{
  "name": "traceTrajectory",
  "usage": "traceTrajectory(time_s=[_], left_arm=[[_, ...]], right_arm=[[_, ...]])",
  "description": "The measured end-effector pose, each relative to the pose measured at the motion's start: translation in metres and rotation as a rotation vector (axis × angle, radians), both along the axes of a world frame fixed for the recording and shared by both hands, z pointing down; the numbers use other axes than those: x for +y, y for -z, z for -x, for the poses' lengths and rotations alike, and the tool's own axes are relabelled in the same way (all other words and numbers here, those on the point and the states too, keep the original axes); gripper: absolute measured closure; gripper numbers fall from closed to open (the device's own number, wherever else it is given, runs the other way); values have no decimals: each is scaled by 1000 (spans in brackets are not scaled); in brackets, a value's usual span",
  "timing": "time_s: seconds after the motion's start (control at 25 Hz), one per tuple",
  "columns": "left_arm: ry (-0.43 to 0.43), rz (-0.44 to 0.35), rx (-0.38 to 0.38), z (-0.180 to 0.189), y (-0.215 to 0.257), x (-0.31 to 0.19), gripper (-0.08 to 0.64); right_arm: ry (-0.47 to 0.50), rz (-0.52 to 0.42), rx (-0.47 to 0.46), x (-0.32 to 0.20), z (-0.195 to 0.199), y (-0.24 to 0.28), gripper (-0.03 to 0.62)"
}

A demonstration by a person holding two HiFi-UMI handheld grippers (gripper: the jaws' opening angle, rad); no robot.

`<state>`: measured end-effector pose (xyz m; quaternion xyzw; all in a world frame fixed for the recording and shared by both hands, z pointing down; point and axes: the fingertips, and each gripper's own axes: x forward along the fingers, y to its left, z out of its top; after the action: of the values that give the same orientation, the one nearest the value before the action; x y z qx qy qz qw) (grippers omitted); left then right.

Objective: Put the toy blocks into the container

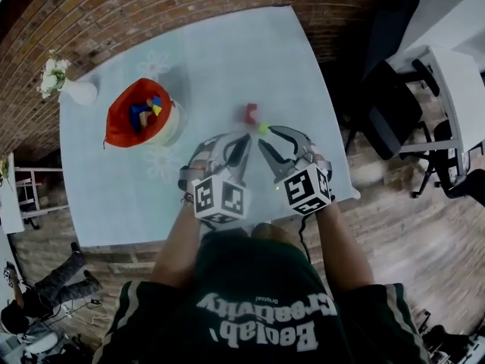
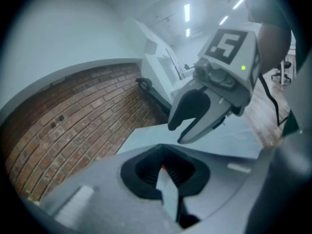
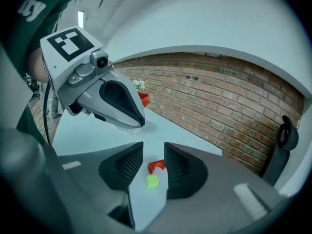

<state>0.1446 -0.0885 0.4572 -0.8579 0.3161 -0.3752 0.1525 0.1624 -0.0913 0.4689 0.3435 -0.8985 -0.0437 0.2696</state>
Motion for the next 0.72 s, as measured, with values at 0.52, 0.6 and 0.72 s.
traceTrajectory(time_s=[0.52, 0.6, 0.72], left_arm=[[59, 76, -10, 14, -38, -30, 555], [67, 76, -15, 15, -42, -34, 555], [75, 82, -26, 19, -46, -36, 555]], right_arm=[[113, 278, 170, -47, 5, -137, 356], [120, 307, 185, -52, 4, -152, 356], [125, 321, 218, -57, 2, -167, 359]])
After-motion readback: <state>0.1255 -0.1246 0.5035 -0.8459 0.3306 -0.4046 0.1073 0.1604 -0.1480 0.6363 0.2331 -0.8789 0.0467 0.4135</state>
